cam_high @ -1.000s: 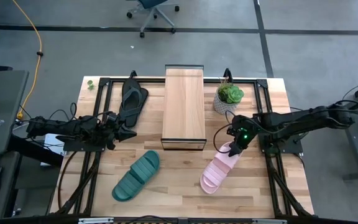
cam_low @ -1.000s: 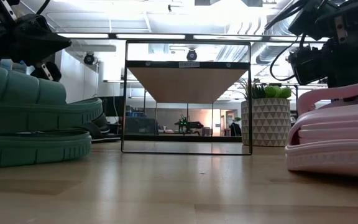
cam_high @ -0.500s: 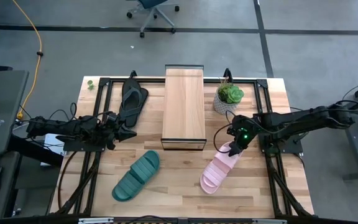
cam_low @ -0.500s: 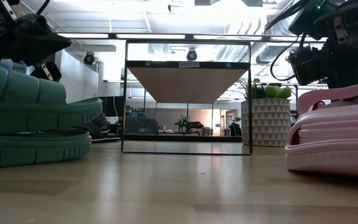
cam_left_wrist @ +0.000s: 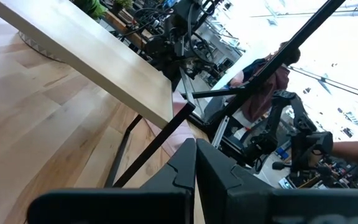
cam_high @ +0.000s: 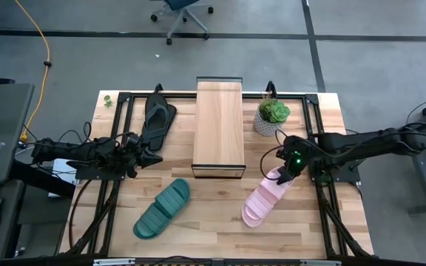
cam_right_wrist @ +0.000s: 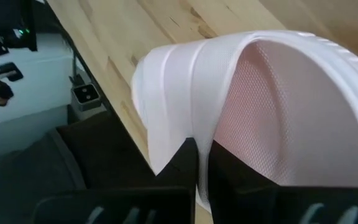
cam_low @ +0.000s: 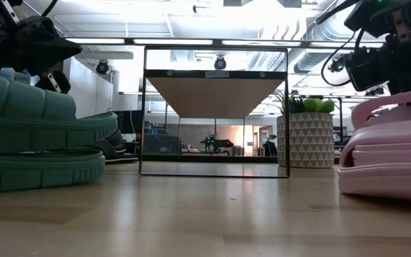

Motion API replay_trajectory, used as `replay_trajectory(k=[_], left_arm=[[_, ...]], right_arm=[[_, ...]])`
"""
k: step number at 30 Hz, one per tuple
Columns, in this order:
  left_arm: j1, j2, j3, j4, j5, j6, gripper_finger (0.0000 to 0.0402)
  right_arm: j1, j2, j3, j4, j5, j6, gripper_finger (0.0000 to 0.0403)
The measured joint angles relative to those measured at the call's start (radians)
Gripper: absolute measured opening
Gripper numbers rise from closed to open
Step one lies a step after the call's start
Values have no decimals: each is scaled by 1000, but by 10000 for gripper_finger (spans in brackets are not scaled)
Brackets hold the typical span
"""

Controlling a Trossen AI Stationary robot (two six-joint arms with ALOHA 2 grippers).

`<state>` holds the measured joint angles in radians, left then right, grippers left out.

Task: Pick and place slippers onto the shelf
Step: Put the pink pair of slippers on the shelf

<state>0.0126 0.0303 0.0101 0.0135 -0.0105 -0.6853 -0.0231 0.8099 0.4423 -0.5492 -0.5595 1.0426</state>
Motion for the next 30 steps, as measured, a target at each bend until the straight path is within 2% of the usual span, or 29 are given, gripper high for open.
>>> replay_trajectory(k=[6,13,22,30], left_arm=[[0,0,0,0,0,8,1],[0,0,0,0,0,12,1],[0,0,0,0,0,26,1],[0,0,0,0,0,26,1]], right_arm=[[0,-55,28,-29,37,36,0],[-1,-59,148,-200,96,-32,0],[-1,-59,209,-216,55,-62,0],[0,-72,219,-126,-12,-53,0]])
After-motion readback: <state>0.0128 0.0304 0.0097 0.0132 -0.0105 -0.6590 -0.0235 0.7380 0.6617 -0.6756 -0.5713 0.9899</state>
